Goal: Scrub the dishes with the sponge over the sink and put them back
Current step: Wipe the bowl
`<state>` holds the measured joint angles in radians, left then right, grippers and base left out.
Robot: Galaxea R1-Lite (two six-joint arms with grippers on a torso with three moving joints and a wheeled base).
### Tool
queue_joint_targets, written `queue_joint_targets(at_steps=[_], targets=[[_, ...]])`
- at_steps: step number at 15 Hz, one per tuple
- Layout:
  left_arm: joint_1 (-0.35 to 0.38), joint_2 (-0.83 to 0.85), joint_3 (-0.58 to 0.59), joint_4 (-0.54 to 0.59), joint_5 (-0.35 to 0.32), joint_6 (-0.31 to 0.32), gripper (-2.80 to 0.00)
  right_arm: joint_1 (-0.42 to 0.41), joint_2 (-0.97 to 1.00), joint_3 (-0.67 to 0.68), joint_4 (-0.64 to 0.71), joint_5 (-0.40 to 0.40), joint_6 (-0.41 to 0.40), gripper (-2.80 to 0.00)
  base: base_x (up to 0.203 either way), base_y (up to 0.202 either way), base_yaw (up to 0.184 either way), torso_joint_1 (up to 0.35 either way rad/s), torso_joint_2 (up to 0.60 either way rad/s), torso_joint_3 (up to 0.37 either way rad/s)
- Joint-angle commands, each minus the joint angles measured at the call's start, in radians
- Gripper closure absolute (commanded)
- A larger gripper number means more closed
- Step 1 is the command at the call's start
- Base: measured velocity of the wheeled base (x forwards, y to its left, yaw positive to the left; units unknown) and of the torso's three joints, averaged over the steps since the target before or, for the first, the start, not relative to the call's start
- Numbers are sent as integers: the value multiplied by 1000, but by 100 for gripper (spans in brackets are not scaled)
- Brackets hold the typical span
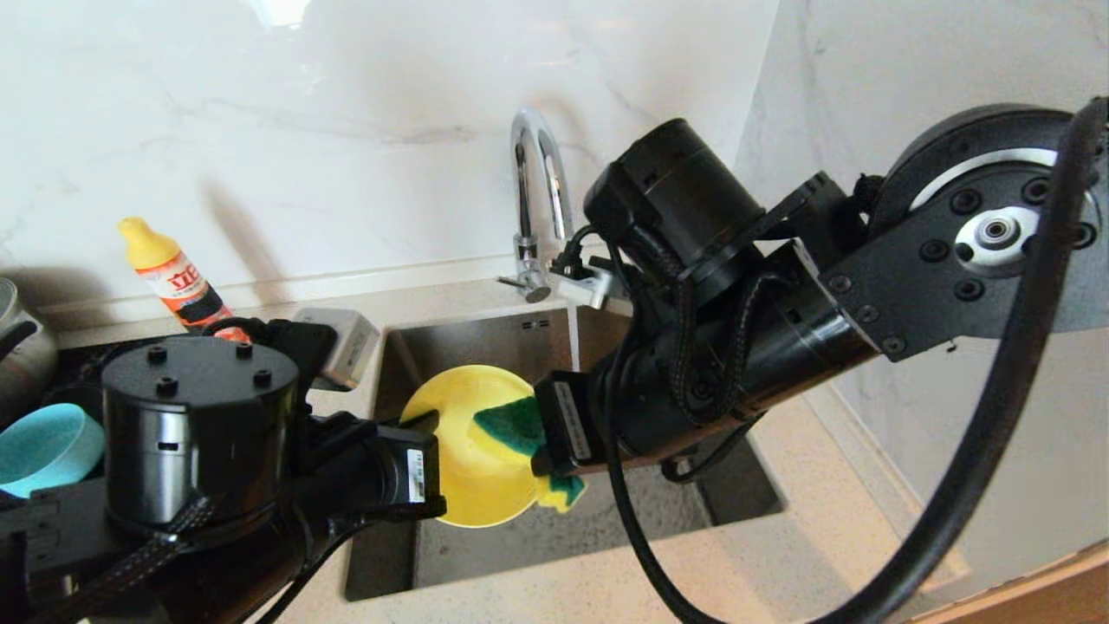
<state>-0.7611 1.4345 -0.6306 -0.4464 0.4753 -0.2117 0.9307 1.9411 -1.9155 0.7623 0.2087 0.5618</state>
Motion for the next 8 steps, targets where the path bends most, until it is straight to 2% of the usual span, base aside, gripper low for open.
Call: queue_joint_targets(at_steps=[1, 8], targets=[[0, 0, 18, -2, 3, -3, 0, -6, -10, -11, 2, 1, 1, 0, 0, 0, 0, 0, 0, 0], [-3, -6, 35, -2, -3, 2, 0, 12, 33, -13, -47, 4, -3, 0, 0, 0, 0, 0, 0, 0]])
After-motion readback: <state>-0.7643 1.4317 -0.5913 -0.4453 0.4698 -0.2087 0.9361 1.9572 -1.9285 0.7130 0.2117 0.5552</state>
